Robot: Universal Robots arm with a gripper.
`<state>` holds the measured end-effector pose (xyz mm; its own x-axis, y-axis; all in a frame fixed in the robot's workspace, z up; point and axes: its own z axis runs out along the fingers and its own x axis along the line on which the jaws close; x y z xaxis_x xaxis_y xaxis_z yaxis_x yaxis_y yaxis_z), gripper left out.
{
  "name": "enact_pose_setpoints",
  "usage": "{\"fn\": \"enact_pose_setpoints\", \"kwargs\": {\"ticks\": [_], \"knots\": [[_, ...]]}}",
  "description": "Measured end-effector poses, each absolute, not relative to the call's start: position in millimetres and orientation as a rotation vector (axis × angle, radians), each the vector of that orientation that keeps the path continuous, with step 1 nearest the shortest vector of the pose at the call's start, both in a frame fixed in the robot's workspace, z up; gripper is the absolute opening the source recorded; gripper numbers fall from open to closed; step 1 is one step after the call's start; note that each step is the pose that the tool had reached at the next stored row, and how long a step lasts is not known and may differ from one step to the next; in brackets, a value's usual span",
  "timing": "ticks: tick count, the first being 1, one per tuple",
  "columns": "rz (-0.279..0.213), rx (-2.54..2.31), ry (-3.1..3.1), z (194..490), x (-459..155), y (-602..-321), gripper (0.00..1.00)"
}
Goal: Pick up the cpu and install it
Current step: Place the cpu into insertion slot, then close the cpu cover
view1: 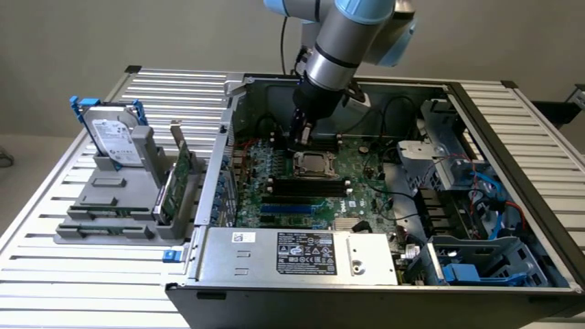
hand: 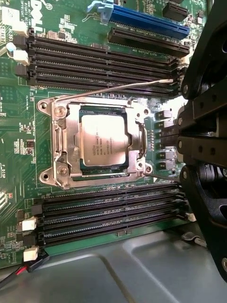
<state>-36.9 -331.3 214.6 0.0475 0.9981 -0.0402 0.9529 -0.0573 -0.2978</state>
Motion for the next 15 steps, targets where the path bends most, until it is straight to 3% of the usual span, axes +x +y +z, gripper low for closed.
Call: {"fn": "enact_pose_setpoints", "kwargs": {"ticks": [15], "knots": [[0.351,-2.127,-2.015,219.8,-37.6,-331.6,0.11]]}}
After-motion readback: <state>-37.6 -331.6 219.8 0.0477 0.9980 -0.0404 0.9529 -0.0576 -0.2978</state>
